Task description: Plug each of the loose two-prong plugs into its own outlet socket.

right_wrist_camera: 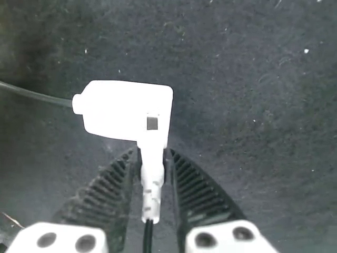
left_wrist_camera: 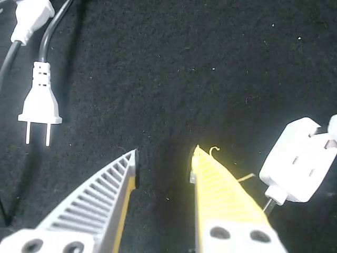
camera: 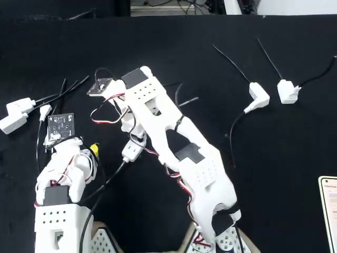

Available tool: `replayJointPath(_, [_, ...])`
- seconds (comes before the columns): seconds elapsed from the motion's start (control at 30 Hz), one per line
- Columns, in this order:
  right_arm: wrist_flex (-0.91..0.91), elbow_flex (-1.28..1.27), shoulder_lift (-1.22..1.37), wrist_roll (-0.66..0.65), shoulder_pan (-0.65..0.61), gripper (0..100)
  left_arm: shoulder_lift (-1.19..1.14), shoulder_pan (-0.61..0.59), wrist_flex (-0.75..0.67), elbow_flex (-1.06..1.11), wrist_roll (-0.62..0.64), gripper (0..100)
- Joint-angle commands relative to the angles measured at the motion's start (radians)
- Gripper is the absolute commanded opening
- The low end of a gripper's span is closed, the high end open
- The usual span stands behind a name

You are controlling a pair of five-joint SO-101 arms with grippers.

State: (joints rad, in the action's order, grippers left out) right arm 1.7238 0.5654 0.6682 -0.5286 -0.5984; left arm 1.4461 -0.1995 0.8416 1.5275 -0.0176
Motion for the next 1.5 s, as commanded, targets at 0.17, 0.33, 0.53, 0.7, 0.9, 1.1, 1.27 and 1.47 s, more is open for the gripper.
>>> replayJointPath(0.17, [0.037,0.070,-0.004,-0.009,0.034,1.0,0.011,-0.015,0.006,-0.015,0.008,18])
replayJointPath(0.33, [0.037,0.070,-0.002,-0.009,0.043,1.0,0.011,-0.015,0.006,-0.015,0.009,18])
replayJointPath(0.53, [0.037,0.058,-0.002,-0.029,0.043,1.0,0.011,-0.015,0.006,-0.015,0.009,18])
replayJointPath(0.7, [0.029,0.013,-0.002,-0.035,0.021,1.0,0.011,-0.015,0.006,-0.015,0.009,18])
replayJointPath(0.9, [0.021,0.035,0.048,-0.052,0.005,1.0,0.011,-0.016,0.008,-0.015,0.009,18])
replayJointPath(1.1, [0.029,0.134,0.151,-0.052,0.002,1.0,0.011,-0.016,0.008,-0.016,0.009,18])
replayJointPath(1.27, [0.029,0.182,0.216,-0.051,0.002,1.0,0.011,-0.016,0.008,-0.018,0.009,18])
replayJointPath(1.47, [0.038,0.183,0.225,-0.051,-0.002,1.0,0.011,-0.016,0.008,-0.018,0.009,18])
